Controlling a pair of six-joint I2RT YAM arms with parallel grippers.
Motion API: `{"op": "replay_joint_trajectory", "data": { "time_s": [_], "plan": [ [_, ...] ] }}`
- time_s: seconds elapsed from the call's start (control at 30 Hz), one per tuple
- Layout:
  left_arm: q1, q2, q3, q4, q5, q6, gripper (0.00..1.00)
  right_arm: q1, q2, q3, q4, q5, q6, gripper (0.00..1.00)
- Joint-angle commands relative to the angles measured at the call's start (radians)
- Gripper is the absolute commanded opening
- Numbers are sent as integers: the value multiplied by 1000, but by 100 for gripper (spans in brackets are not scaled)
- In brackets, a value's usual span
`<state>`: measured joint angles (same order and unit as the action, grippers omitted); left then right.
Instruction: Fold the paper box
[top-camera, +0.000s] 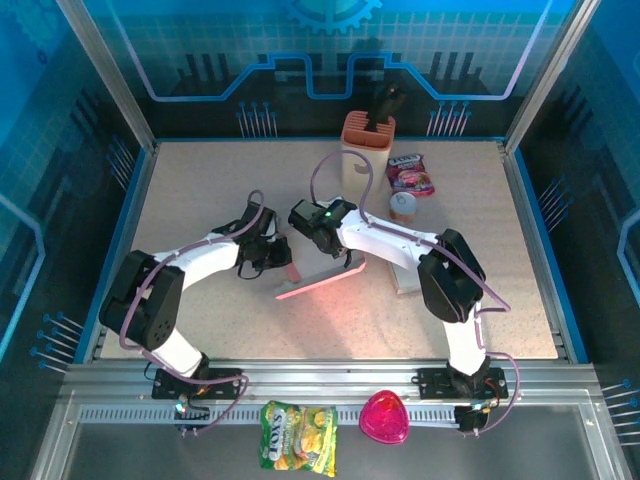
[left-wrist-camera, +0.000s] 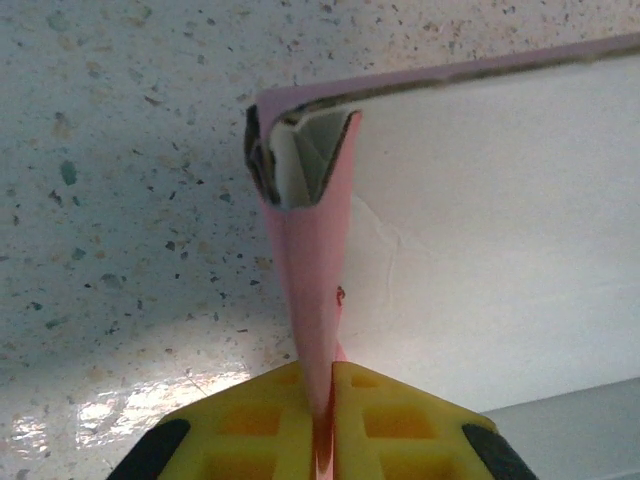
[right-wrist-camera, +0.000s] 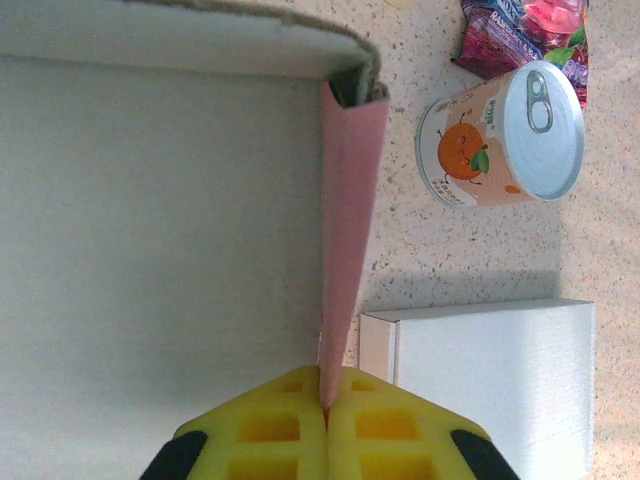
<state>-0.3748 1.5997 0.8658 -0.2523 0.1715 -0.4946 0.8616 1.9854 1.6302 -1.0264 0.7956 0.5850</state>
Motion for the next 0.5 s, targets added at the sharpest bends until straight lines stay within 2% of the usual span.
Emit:
{"op": "replay_joint_trajectory", "data": {
  "time_s": [0.0,0.1,0.3,0.37,0.47],
  "plan": [
    [-17,-5,-18,0,-58,-22,14,34,-40,-16,28,-27,21,0],
    [-27,-11,-14,-12,-74,-27,17,37,-55,-29,45,-22,19,0],
    [-64,7,-7,-42,-130,-57,17,47,-84,-63,74,-8,23,0],
    [-81,4,-2,-60,-170,-74,13,55,-95,-74,88,2,21,0],
    [-106,-1,6,-101,-243,-121,2,69,-103,-85,93,25,24,0]
  ]
}}
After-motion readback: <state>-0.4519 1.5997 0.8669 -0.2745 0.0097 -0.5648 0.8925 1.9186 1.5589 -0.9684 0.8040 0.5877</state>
